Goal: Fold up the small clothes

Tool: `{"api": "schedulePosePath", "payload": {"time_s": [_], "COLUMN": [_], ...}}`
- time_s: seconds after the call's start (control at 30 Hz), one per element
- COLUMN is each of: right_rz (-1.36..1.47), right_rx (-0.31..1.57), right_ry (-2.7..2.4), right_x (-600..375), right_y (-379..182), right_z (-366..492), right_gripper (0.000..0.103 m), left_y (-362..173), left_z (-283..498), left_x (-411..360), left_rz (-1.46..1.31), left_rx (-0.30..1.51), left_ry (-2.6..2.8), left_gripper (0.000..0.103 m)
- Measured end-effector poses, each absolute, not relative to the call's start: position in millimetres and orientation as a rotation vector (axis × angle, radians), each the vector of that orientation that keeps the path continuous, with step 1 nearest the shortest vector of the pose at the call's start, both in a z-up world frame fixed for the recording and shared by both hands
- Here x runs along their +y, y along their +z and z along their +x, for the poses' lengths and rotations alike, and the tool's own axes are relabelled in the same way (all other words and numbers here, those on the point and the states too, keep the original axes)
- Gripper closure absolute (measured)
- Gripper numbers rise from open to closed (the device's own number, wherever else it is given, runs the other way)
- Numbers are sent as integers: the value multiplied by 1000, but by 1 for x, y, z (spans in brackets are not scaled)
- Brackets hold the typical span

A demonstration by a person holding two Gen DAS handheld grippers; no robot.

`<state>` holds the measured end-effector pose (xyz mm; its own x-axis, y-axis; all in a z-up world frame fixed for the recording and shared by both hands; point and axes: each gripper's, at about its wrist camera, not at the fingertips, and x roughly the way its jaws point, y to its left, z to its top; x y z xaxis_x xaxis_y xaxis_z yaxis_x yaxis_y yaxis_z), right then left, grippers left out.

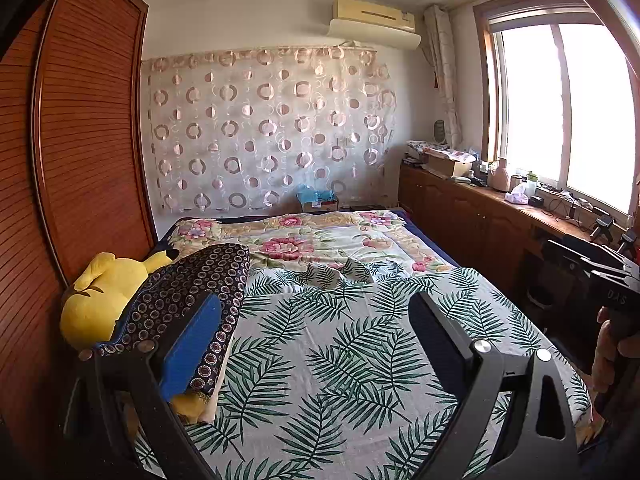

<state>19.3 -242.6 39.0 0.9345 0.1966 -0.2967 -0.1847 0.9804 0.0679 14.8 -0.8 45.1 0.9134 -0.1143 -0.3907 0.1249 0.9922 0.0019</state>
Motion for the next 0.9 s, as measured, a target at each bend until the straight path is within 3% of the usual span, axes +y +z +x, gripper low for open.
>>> {"api": "schedulePosePath", "payload": {"time_s": [0.9], "right_rz": [32], "right_rx": [315], "right_ry": [212], "right_x": [-254], "right_y": [37], "right_z": [25], "right_gripper": [18], "left_y": [45], "left_z": [14], "left_x": [0], "left_rz": [29], "left_rx": [400], "left_ry": [-120], "left_gripper": [8]}}
